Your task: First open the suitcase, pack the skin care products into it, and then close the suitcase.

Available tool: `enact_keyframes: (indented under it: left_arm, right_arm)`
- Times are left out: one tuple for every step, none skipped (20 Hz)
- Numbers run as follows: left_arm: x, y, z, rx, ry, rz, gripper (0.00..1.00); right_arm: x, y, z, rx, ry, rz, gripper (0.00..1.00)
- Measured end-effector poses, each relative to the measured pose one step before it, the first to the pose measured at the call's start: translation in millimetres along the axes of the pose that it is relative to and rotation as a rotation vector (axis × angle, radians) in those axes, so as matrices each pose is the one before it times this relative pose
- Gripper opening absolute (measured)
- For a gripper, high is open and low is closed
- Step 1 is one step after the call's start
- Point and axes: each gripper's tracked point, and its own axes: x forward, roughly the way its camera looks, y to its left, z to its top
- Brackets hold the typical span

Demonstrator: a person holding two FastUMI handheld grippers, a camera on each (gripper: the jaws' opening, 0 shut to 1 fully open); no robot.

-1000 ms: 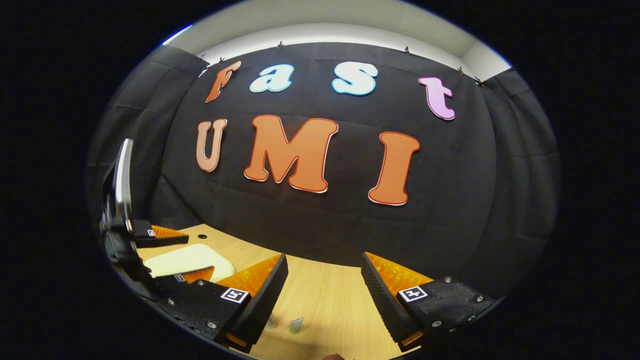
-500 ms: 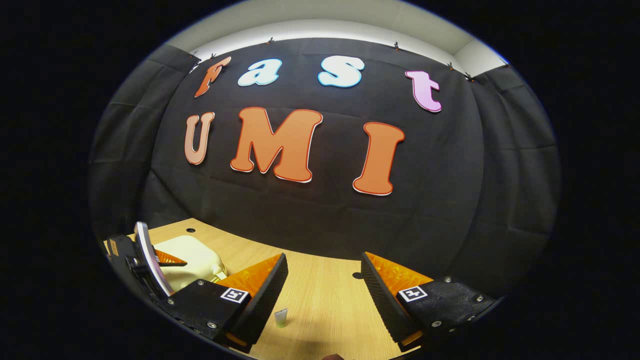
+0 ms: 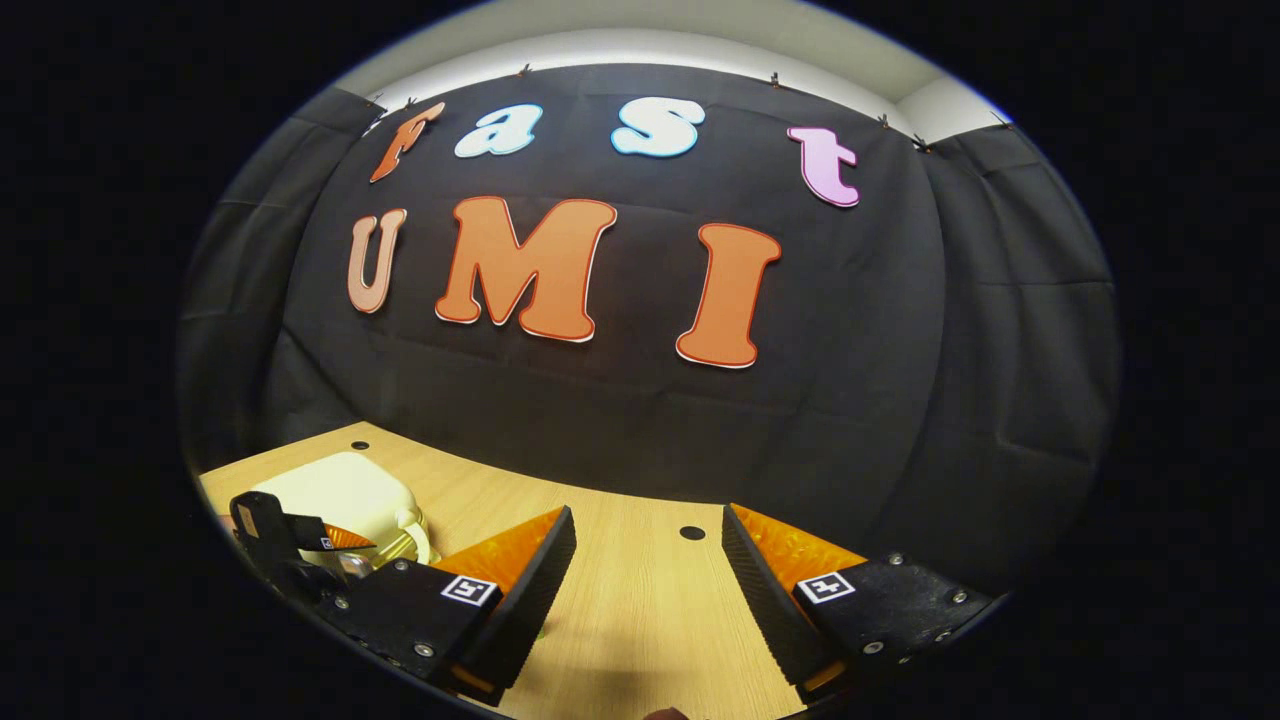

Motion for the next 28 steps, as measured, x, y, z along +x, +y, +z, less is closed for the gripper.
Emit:
enact_keyframes:
  left_arm:
    - [4.39,1.57,-1.38,0.02253,0.00887,0.01613,0.66]
    - [1.69,-1.88,4.82,0.01871,-0.00461,-0.00958,0.53]
    - [2.66,-2.33,4.21,0.02088,-0.02397,-0.00486,0.41]
    - [-5.69,0.55,0.78,0.00044,0.00979,0.00726,0.25]
    - [0.94,0.66,0.44,-0.01037,-0.00323,0.01271,0.1]
    - [-0.29,3.87,1.12,-0.04109,-0.00789,0.00796,0.02]
    - [-6.14,5.23,-1.54,-0.04721,-0.00669,0.00693,0.01]
    - [-4.72,8.61,3.45,-0.04335,-0.0156,0.02138,0.01]
    - [-5.88,12.52,4.74,-0.03275,-0.0156,0.02484,0.01]
    - [-7.83,14.4,4.99,-0.03317,-0.01435,0.02605,0.01]
    - [-10.76,15.48,0.05,-0.03999,-0.00702,0.02406,0.01]
    - [-7.03,13.05,1.24,-0.05012,-0.00312,0.0232,0.01]
    - [-6.5,17.77,0.34,-0.05622,-0.00444,0.02138,0.04]
    - [-5.41,18.32,-1.52,-0.0595,-0.00148,0.0229,0.01]
    - [-4.55,26.25,-4.19,-0.06076,-0.00225,0.01904,0.01]
    - [-2.01,20.44,0.04,-0.05356,0.00285,0.02195,0.01]
    - [-0.8,21.05,4.57,-0.04215,-0.00041,0.02286,0.01]
    - [1.05,17.56,3.53,-0.0307,-0.00148,0.02434,0.01]
    - [-1.21,18.79,1.83,-0.01901,-0.00276,0.02604,0.01]
    - [-0.44,16.77,-0.22,-0.01406,0.00006,0.01939,0.01]
    - [-0.9,17.56,-3.73,-0.01176,-0.00439,0.01938,0.01]
    - [-1.9,12.0,-3.18,-0.00841,-0.00326,0.01606,0.01]
    - [-1.94,12.63,-4.09,0.00037,-0.00565,0.0208,0.01]
    - [1.08,9.55,-1.53,-0.00248,-0.00416,0.01707,0.01]
    - [-0.9,8.82,-5.23,-0.00081,-0.00616,0.01692,0.01]
    - [-0.91,9.28,-2.63,-0.0049,-0.00645,0.01086,0.01]
    - [-0.59,9.52,-4.02,-0.00228,-0.0056,0.01323,0.01]
    - [-0.72,7.2,-3.21,-0.0016,-0.00099,0.00897,0.01]
  right_arm:
    - [-0.35,-0.81,-0.78,-0.00004,0.00143,0.00084,0.94]
    - [-0.09,0.42,0.1,-0.00155,0.00019,-0.00001,0.94]
    - [-0.5,0.38,-0.24,-0.00199,-0.00028,0.0028,0.94]
    - [-0.94,0.32,0.53,-0.00382,-0.00207,0.00087,0.94]
    - [-0.83,-1.21,0.45,-0.00734,-0.00352,-0.00018,0.94]
    - [-0.97,0.66,-0.16,-0.00721,0.00001,0.00198,0.94]
    - [-0.17,-0.21,-1.45,-0.00731,-0.00042,0.00028,0.94]
    - [-0.71,1.17,-0.53,-0.00503,0.00168,0.00521,0.94]
    - [-0.17,1.92,-1.3,-0.00405,0.0019,0.00358,0.94]
    - [0.28,2.01,-1.01,-0.00069,0.00237,0.00779,0.94]
    - [0.65,3.78,-0.74,0.00065,0.0022,0.00917,0.94]
    - [0.64,3.58,0.83,0.0,-0.00013,0.00671,0.94]
    - [1.73,4.12,2.25,0.0005,-0.00328,0.00853,0.94]
    - [0.66,3.95,2.54,0.00005,-0.00421,0.00547,0.94]
    - [0.5,4.99,2.21,0.00137,-0.00384,0.00919,0.94]
    - [-0.15,5.71,2.94,0.00052,-0.00511,0.00824,0.94]
    - [0.53,5.83,2.13,-0.00107,-0.00306,0.00928,0.94]
    - [0.07,5.94,1.71,-0.00176,-0.00258,0.00823,0.93]
    - [0.3,5.52,1.4,-0.00268,-0.0012,0.0042,0.94]
    - [0.16,6.22,0.37,-0.00152,0.00305,0.00701,0.94]
    - [-0.83,4.9,-0.27,-0.00076,0.00085,0.00438,0.94]
    - [-1.12,5.09,0.75,0.00067,0.00349,0.00529,0.94]
    - [0.64,7.78,0.87,-0.00051,0.00286,0.00551,0.94]
    - [-1.31,5.21,1.42,-0.00251,0.00071,0.00013,0.94]
    - [-0.18,5.5,0.07,-0.00346,0.00183,0.00258,0.94]
    - [-0.48,5.72,1.19,-0.00353,0.00062,-0.00067,0.94]
    - [-0.58,5.15,1.51,-0.00269,0.00303,0.00176,0.94]
    - [0.61,6.96,1.47,-0.00076,0.00102,0.0004,0.94]
